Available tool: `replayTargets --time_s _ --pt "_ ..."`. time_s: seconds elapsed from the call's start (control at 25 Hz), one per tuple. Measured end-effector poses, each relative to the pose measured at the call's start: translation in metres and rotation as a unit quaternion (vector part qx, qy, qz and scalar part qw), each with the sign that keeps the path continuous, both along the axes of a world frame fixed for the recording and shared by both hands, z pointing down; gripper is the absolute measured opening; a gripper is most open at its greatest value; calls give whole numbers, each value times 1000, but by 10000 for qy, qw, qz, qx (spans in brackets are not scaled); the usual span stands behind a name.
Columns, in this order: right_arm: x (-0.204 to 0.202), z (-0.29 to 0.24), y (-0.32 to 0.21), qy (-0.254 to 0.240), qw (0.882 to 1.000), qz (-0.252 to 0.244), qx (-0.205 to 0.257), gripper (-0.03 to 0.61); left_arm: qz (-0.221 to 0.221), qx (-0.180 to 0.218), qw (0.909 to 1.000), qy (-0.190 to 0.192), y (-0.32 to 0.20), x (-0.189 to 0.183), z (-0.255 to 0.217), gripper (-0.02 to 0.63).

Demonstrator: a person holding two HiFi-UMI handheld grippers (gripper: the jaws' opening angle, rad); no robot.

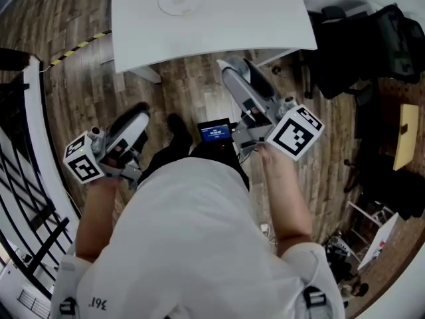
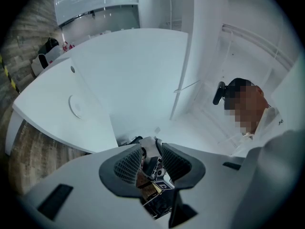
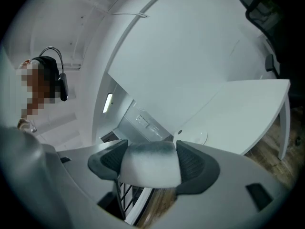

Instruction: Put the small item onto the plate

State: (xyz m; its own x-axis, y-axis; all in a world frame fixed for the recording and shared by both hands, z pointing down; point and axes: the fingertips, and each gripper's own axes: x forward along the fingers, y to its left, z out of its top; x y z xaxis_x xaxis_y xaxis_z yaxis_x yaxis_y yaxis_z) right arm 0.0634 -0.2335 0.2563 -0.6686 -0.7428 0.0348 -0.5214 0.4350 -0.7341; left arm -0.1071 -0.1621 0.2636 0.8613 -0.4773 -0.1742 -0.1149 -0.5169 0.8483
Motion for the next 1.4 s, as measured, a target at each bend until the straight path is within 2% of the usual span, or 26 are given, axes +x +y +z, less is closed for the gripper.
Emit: replayTargets --time_s 0.28,0.8,1.04,1.4 --pt "-6 14 -52 111 9997 -205 -98 314 -246 -168 9996 -6 -36 -4 12 137" --pt "-24 42 -141 352 9916 -1207 -314 314 -1045 -293 9939 -205 -113 21 39 137" --pt "-34 74 -167 699 9875 -1347 -435 314 -1141 -509 9919 -228 -133 19 56 137" --pt "-48 120 -212 1424 9773 -1458 -585 314 -1035 -804 9911 -229 -166 18 73 137"
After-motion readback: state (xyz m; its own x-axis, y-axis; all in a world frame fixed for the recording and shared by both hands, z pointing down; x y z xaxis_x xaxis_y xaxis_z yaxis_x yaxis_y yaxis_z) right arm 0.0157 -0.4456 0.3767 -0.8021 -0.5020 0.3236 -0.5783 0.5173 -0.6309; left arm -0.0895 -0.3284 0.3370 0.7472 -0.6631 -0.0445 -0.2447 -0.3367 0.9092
